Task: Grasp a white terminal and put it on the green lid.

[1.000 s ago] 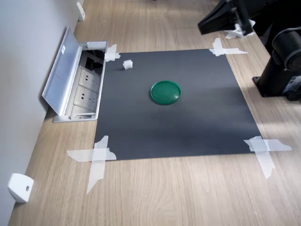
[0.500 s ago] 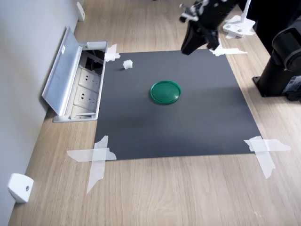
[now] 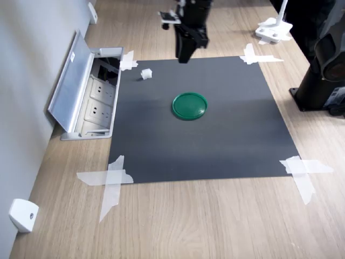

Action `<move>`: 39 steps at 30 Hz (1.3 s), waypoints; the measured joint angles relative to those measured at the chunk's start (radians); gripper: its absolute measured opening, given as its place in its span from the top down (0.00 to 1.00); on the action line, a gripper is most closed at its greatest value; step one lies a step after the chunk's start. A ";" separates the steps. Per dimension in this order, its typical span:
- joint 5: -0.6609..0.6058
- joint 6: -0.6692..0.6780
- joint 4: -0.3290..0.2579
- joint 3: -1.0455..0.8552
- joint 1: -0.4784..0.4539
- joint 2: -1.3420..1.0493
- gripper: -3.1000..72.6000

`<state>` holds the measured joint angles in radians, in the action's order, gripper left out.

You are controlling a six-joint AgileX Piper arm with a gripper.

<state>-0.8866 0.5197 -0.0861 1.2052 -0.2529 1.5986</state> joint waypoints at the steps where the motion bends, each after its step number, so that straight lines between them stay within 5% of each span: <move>1: -0.005 0.002 0.006 0.030 -0.008 0.022 0.48; 8: -0.012 -0.035 0.069 0.181 -0.018 0.156 0.24; 30: 0.031 -0.147 0.096 0.304 -0.018 0.416 0.22; 34: 0.034 -0.146 0.095 0.304 -0.018 0.421 0.26; 39: 0.034 -0.146 0.086 0.305 -0.018 0.421 0.48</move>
<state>-0.8530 0.3737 0.0000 1.5098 -0.2712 2.0200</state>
